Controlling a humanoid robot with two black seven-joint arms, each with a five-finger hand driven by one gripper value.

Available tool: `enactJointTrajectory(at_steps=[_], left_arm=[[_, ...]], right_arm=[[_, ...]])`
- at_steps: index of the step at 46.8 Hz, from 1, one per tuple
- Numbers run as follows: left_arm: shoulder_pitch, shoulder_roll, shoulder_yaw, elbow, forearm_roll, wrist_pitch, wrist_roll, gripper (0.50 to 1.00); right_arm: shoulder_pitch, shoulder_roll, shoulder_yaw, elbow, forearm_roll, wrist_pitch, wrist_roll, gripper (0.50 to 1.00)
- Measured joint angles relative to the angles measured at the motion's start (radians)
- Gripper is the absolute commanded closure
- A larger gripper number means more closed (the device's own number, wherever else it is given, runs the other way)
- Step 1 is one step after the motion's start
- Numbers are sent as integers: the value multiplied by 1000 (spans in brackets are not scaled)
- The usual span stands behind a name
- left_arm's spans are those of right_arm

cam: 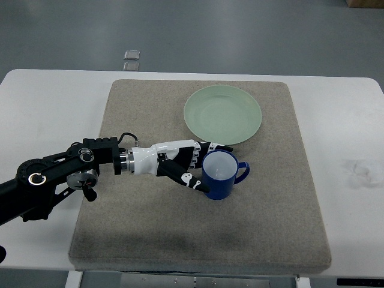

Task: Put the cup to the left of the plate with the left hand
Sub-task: 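Close the left hand firmly on the blue mug body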

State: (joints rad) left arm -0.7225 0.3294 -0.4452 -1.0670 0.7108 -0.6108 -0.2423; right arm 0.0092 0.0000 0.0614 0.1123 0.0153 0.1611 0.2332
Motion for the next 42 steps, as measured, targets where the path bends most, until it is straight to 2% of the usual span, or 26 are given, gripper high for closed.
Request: enactJointTrajectory(at_steps=[5,12,21,24,42], left_arm=[[0,-3,0,-1,6,0,0,549],[0,-4,0,-1,9,0,0,634],[-1,-5,0,0,12,0,0,684],[-1,-6,0,1,12,0,0,729],[-2,-12,0,1,13,0,0,757]], right_arm=[[0,0,0,0,0,0,0,568],[0,0,0,0,0,0,0,568],[0,0,0,0,0,0,0,568],[0,0,0,0,0,0,0,568],[0,0,0,0,0,0,0,568]])
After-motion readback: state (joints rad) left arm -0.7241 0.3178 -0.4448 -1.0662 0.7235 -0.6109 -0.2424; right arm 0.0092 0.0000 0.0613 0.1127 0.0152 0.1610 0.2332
